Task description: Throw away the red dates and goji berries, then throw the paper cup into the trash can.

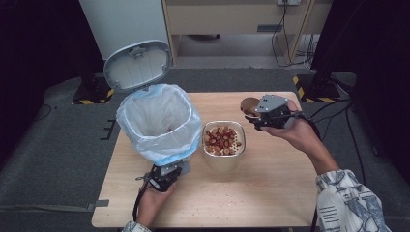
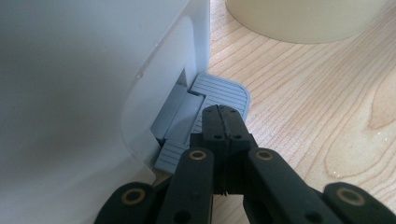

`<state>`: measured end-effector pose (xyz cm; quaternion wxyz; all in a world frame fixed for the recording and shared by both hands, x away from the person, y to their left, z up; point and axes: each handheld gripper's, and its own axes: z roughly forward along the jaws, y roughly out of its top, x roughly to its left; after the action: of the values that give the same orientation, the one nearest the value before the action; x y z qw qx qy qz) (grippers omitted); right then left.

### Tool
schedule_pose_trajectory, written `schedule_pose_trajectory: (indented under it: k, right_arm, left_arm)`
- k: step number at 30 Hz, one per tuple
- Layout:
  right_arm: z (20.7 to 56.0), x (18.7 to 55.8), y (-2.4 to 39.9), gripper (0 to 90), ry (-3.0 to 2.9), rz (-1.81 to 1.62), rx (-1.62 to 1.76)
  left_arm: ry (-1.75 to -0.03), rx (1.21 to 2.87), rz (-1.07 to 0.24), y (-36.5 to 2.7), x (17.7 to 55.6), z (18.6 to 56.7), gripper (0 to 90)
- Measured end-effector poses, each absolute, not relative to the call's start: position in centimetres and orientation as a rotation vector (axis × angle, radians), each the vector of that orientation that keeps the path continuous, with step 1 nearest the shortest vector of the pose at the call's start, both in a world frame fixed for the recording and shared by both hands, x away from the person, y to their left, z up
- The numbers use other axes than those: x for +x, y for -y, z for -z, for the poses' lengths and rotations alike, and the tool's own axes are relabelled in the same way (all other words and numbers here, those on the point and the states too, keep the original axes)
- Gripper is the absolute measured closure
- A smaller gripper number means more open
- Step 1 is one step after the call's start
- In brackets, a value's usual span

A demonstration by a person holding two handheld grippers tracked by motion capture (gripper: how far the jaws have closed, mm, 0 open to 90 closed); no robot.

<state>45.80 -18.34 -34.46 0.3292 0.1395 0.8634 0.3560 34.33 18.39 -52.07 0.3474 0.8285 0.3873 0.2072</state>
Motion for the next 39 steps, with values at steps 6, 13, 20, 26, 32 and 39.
schedule_pose_trajectory:
  k: [6,13,20,26,32,39]
  right_arm:
    - [35.1,45.8,19.3,36.4,-2.266,-0.912,0.399]
    - [35.5,45.8,20.2,36.5,-2.266,-0.945,0.435]
    - [35.9,45.7,21.2,36.4,-2.263,-0.959,0.463]
    - [36.3,45.5,22.0,36.4,-2.257,-0.961,0.483]
    - [36.9,45.6,23.0,36.4,-2.256,-0.959,0.515]
    - [37.7,45.8,23.6,36.4,-2.275,-0.977,0.549]
  left_arm:
    - [-1.004,2.149,-0.538,-18.4,34.3,52.1,89.5]
    - [-1.004,2.148,-0.537,-18.4,34.3,52.1,89.5]
    - [-1.004,2.148,-0.537,-18.4,34.3,52.1,89.5]
    - [-1.004,2.148,-0.537,-18.4,34.3,52.1,89.5]
    - [-1.004,2.148,-0.538,-18.4,34.3,52.1,89.5]
    - [-1.005,2.147,-0.537,-18.4,34.3,52.1,89.5]
